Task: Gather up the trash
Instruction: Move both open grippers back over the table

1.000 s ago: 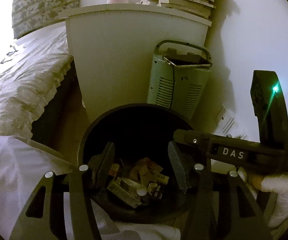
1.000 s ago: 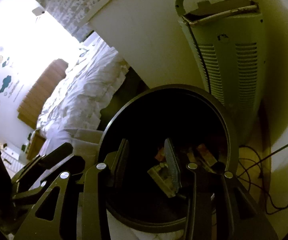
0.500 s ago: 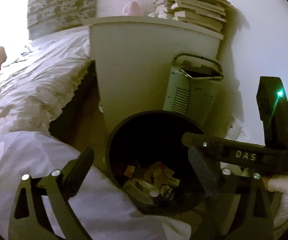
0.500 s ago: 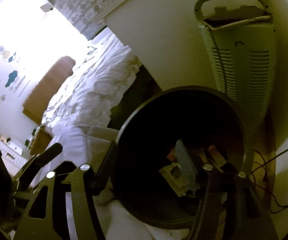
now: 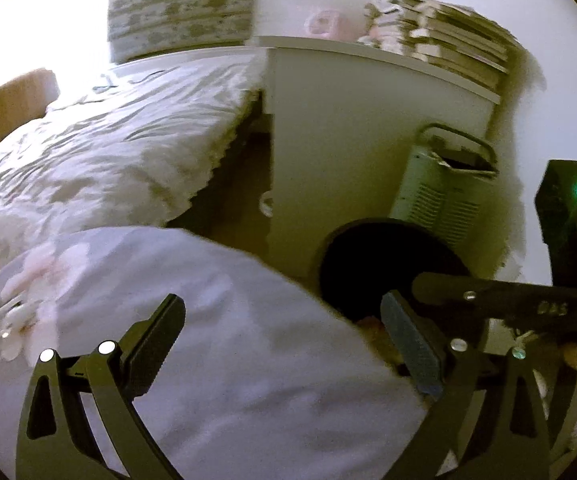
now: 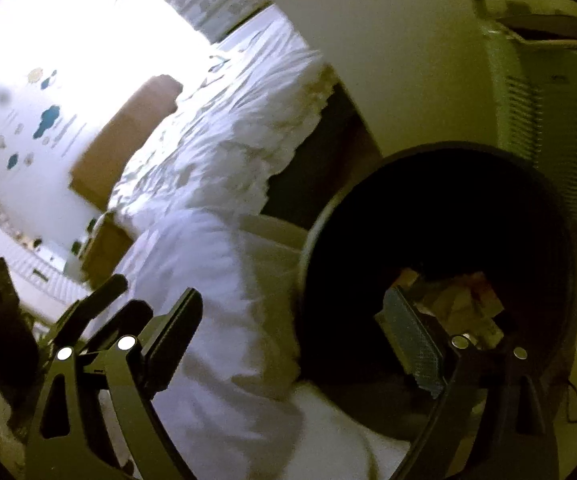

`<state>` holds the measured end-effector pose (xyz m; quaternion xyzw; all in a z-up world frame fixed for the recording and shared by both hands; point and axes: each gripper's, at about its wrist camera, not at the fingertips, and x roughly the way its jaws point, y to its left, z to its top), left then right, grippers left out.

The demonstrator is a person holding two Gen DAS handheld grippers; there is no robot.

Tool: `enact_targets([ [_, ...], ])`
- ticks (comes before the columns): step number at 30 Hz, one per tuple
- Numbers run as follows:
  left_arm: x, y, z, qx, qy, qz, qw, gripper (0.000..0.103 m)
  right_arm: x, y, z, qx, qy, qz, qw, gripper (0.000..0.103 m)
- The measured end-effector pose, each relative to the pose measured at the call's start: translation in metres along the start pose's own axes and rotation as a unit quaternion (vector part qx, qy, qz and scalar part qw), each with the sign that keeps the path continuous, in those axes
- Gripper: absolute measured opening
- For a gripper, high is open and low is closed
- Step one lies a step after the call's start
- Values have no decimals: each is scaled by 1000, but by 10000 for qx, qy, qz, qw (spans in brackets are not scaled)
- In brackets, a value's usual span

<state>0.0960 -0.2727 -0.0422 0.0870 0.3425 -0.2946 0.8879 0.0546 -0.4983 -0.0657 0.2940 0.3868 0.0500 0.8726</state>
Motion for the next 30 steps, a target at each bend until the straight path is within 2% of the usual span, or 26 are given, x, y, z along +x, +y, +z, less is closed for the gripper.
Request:
enact_targets([
  [9, -31, 94, -17, -723, -83, 498, 9961, 97, 28, 80, -7, -933, 247, 227, 9951, 90],
  [17, -61, 172, -41, -1220, -168, 951, 9878, 97, 63, 159, -12, -1698, 446, 415, 9836, 87],
  [24, -80, 219, -53, -1520, -277, 1131, 9815, 97, 100, 216, -16, -2231, 642, 490, 9714, 87],
  [30, -82, 239, -58, -1532, -259, 1171, 9809, 97, 129, 248, -18, -2550, 762, 473, 9628, 87],
])
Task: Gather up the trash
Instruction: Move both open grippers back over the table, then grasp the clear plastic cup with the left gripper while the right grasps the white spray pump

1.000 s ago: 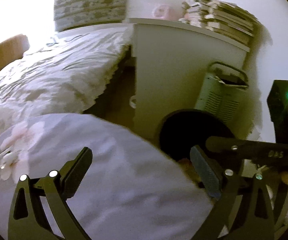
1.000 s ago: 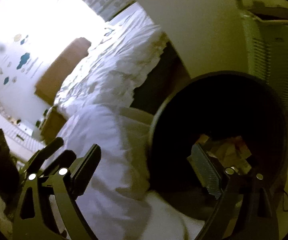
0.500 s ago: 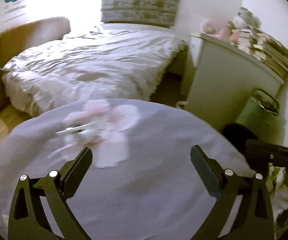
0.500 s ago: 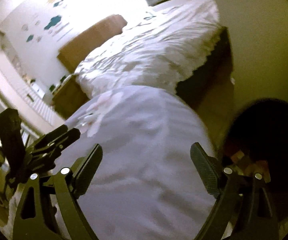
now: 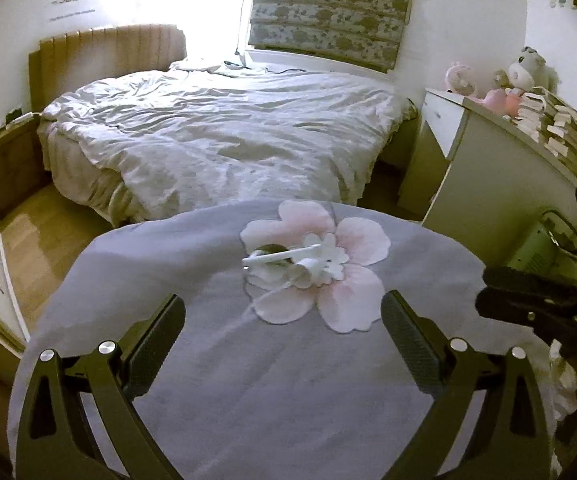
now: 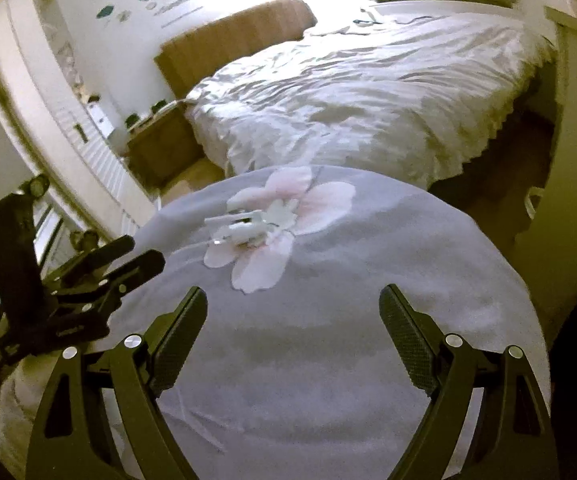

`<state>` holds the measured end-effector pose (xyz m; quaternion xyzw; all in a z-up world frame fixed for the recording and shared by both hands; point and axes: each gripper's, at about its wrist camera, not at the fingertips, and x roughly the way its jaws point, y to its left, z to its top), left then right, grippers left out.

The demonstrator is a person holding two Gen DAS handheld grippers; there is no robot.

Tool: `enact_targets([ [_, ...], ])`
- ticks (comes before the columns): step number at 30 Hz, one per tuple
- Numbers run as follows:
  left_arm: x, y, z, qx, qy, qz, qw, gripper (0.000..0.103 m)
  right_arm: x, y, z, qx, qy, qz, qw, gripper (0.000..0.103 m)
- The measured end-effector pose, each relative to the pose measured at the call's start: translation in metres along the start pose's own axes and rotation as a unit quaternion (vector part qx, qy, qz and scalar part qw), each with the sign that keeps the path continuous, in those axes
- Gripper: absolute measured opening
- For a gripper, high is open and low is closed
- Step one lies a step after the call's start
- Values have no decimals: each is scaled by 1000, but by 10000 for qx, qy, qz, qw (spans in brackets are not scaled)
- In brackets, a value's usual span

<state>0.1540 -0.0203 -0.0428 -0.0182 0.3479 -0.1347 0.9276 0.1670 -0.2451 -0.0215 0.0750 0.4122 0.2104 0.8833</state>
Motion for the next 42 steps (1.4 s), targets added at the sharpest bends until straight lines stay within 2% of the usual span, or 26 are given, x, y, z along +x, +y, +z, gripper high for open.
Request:
enact_targets([
  [7, 7, 22, 1, -109, 81, -65, 9999, 97, 47, 27, 22, -585, 190, -130, 9980, 87],
  [13, 16, 31, 0, 42, 223, -117, 9997, 97, 102, 45, 39, -1014, 517, -186, 9933, 72],
  [21, 26, 42, -3, 134, 373, -155, 9991, 97, 147, 55, 49, -1178, 794, -156, 9897, 66],
  [24, 28, 43, -2, 145, 377, -164, 9990, 97, 150, 54, 52, -1162, 781, -124, 9901, 60],
  [27, 30, 44, -1, 145, 383, -188, 9990, 97, 150, 52, 54, -1162, 813, -106, 9898, 44],
  [32, 37, 44, 3, 243, 373, -219, 9988, 97, 143, 47, 55, -956, 699, -53, 9929, 43],
  [39, 58, 30, 13, 593, 408, -131, 9973, 96, 112, 20, 59, -56, 213, -4, 9998, 42],
  [41, 65, 28, 15, 655, 458, -103, 9967, 90, 100, 11, 59, 245, 56, 34, 9997, 43],
  [42, 71, 27, 16, 676, 515, -77, 9963, 83, 96, 8, 60, 316, 12, 41, 9995, 43],
])
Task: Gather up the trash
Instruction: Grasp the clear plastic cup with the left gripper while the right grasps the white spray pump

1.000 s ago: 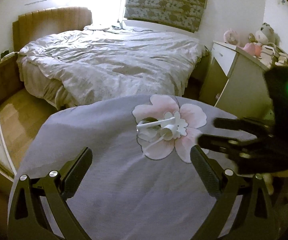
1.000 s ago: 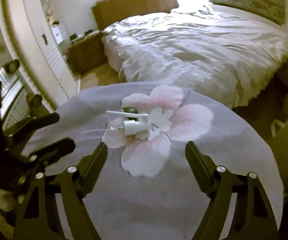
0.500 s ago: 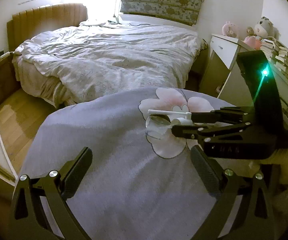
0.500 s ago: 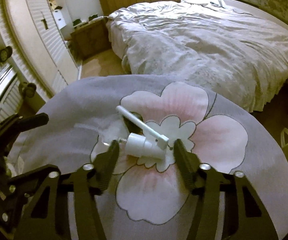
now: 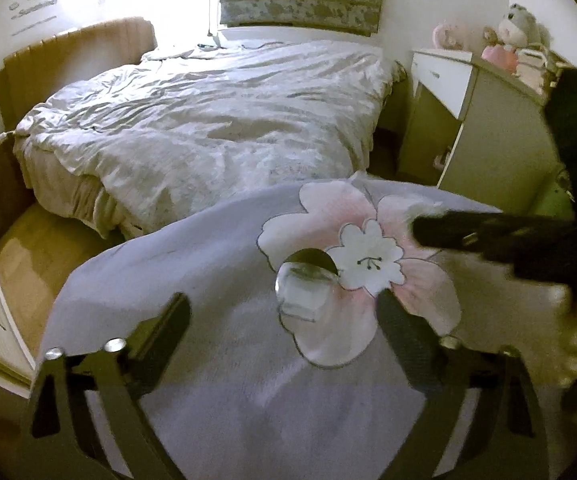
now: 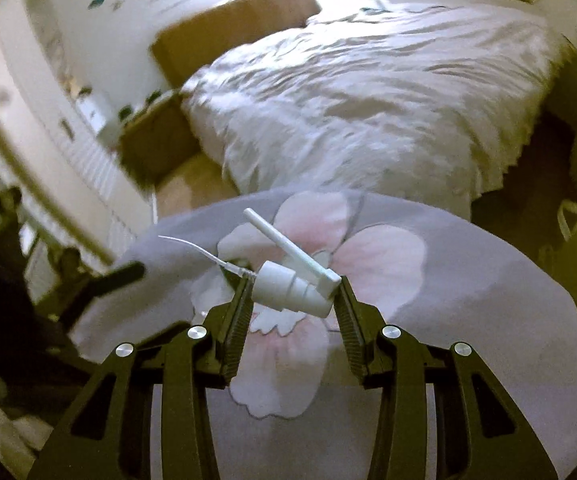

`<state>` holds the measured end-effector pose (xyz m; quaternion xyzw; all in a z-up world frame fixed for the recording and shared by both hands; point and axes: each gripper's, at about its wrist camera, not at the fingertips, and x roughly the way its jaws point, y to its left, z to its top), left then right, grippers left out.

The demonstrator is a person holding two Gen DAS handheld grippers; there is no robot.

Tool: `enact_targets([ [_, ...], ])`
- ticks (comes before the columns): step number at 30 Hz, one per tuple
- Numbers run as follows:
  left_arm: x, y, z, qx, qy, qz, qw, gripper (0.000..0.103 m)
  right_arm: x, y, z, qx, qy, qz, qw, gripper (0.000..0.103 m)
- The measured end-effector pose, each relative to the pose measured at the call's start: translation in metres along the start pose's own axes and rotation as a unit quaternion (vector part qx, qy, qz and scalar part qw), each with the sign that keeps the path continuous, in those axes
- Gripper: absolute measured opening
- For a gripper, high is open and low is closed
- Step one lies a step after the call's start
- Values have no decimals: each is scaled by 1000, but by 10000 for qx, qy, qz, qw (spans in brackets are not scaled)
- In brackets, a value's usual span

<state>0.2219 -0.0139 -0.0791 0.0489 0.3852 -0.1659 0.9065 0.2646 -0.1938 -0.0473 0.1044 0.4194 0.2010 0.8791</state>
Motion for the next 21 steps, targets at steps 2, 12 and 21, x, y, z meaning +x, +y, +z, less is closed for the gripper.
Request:
enact_targets([
  [2, 9, 0, 3, -5, 180, -26, 9998, 74, -9, -5, 0, 140, -114, -12, 9998, 43],
  [12, 29, -7, 10, 119, 497, 136, 9986, 49, -28, -17, -11, 490, -232, 50, 9985, 42],
  [21, 19, -5, 4, -221, 434, -19, 9988, 38, -42, -21, -25, 631, -259, 81, 9976, 42],
])
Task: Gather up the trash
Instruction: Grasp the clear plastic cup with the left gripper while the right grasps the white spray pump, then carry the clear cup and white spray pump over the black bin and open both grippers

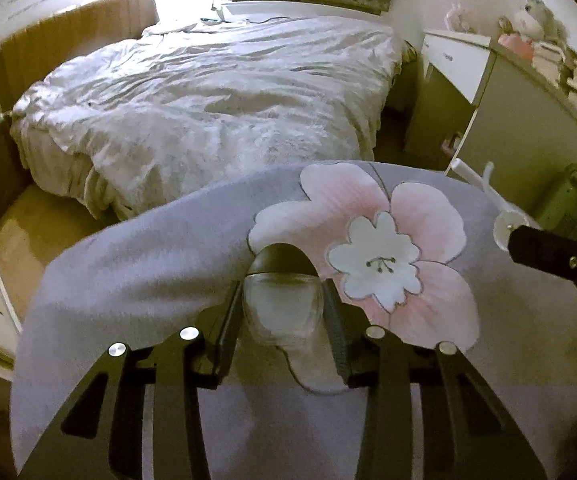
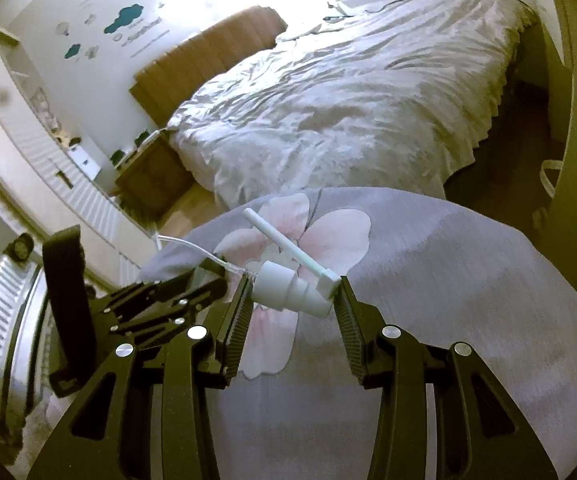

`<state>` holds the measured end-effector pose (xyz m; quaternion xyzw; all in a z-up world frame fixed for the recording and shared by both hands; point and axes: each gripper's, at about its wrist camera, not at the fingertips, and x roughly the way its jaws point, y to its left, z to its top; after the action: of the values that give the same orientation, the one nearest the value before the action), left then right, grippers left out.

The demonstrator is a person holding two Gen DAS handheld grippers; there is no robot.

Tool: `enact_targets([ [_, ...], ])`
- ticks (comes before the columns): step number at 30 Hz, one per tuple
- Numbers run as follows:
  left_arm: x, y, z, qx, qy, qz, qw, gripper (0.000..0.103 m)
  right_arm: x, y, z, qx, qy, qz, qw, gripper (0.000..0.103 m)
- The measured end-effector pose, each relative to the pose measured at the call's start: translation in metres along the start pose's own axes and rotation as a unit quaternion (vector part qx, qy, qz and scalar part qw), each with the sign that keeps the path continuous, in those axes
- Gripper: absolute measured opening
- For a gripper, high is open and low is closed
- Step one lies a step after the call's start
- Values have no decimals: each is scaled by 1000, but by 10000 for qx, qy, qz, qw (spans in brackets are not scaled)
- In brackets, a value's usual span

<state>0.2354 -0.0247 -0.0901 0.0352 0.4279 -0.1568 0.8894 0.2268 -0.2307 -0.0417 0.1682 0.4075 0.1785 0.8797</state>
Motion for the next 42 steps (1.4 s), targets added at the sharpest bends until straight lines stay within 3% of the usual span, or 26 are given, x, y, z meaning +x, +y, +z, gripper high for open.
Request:
enact_targets([
  [11, -61, -49, -14, 117, -443, -228, 9987, 39, -33, -16, -20, 169, -108, 135, 9997, 43],
  [19, -95, -104, -20, 421, -730, -437, 9955, 39, -87, -46, -32, 369, -470, 113, 9982, 43],
  [30, -94, -188, -13, 856, -832, -804, 9896, 39, -166, -116, -53, 849, -1015, -211, 9910, 42],
  [42, -79, -285, -11, 1384, -801, -1354, 9778, 39, -233, -207, -91, 1640, -1463, -670, 9733, 43],
])
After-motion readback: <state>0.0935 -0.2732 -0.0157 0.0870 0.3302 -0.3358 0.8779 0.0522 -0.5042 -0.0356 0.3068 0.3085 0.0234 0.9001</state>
